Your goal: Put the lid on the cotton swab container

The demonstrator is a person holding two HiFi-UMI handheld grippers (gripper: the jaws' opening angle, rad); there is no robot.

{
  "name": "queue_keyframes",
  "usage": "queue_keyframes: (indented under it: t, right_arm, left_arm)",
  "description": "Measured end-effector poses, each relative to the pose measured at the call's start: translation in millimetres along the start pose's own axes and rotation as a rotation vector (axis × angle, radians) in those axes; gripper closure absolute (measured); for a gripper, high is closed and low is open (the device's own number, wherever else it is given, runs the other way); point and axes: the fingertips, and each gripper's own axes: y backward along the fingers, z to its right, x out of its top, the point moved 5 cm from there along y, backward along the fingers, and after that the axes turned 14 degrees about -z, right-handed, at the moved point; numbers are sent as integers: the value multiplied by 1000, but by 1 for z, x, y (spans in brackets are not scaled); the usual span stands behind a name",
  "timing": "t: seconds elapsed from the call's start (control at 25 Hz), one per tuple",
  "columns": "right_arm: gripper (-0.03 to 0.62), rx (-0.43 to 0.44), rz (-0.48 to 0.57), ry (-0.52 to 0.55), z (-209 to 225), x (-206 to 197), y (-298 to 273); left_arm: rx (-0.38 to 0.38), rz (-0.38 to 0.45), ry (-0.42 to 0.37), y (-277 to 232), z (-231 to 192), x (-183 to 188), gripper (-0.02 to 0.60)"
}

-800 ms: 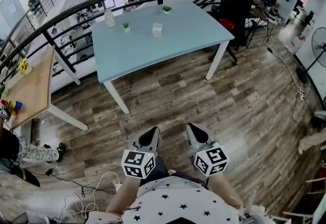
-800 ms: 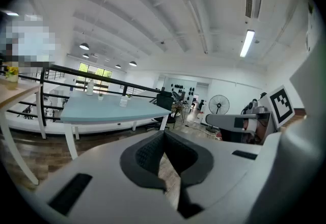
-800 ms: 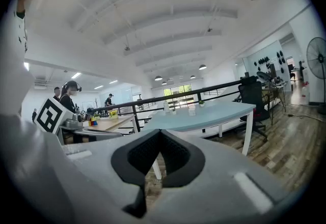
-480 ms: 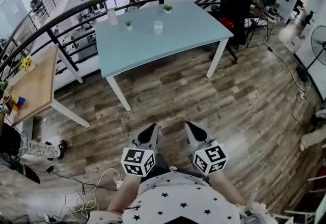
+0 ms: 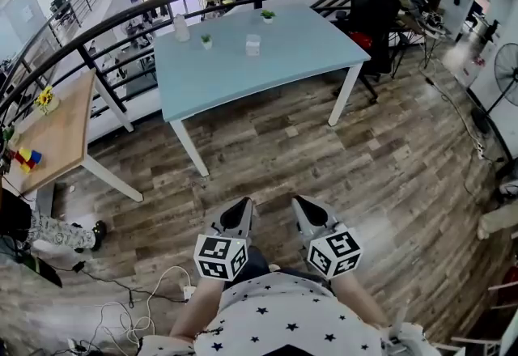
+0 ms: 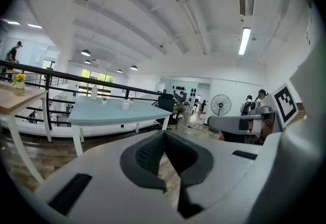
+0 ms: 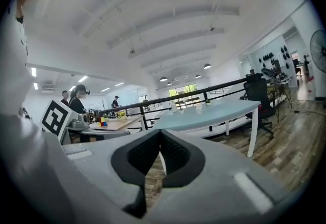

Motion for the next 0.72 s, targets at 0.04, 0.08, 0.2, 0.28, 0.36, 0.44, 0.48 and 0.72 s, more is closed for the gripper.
queue_keyframes:
  t: [0.04,0.08,0.2,0.28,0.36,0.44,0.48,0.72]
  right_arm:
    - [588,4,-1,-1,0,0,0]
    - [588,6,-2,-1,1,0,1]
    - [588,9,-7,-3,3,-3,4]
    - [588,11,-12,-5,5,-5,6]
    - [588,12,-17,-9,8,-7,7]
    - [586,15,-22,-16,10,-9,6]
    - [586,18,-25,-19,11,-10,5]
    - [566,35,-44,-18,20,-9,-3]
  left_arm:
    - [0,0,1,0,1,0,578]
    - [0,-1,1,0,2,1,578]
    - [2,0,0,1,7,0,578]
    - [0,0,4,0,10,-1,578]
    - [-2,-2,3,-1,12,-1,577]
    - [-4,-9,-2,-3,12,-1,575]
    - [-5,-13,-4,-4,12,-1,575]
    - [-6,-25,-10,-12,9,2,538]
